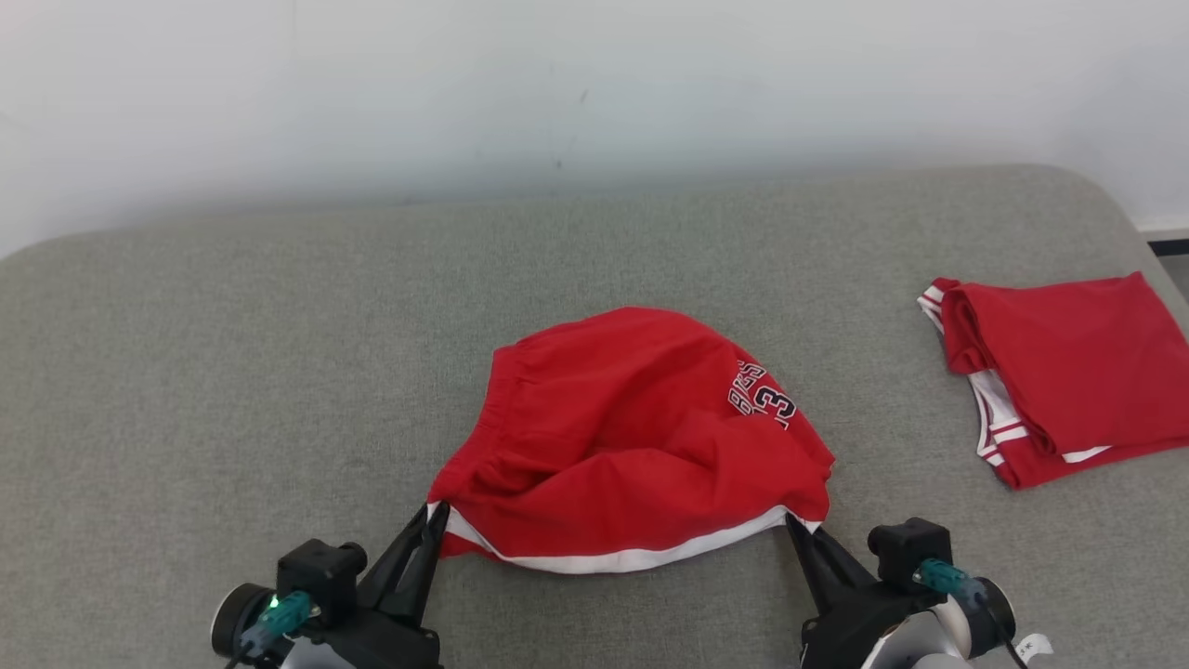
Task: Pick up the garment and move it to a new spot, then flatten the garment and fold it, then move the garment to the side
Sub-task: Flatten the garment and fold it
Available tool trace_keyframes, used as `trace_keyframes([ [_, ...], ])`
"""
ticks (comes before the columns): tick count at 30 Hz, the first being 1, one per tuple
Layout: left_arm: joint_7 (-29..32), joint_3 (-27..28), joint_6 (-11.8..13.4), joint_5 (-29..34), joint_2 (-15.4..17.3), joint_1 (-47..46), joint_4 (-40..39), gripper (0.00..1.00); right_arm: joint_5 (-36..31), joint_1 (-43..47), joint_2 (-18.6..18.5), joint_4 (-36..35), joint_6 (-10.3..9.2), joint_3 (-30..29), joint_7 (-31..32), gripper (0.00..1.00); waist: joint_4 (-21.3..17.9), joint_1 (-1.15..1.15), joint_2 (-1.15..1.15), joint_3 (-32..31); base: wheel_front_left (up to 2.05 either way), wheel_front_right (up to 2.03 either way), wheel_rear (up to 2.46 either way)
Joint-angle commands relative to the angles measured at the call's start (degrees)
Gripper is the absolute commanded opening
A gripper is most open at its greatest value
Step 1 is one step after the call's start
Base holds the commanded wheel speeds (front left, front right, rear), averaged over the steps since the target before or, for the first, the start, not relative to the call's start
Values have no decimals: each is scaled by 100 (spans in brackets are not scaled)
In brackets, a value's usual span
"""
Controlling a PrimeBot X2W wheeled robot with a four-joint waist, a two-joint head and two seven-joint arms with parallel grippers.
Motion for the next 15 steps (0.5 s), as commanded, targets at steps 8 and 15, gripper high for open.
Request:
trace_keyframes([
  [8,-6,405,-32,-702,-108,215,-827,0,809,261,-384,-1434,-17,-31,444,0,-148,0,0,-445,0,0,0],
  [15,330,482,-33,-1341,-150,-205,-1537,0,1320,92,-761,-3024,-16,-364,1056,0,-244,0,0,-566,0,0,0],
])
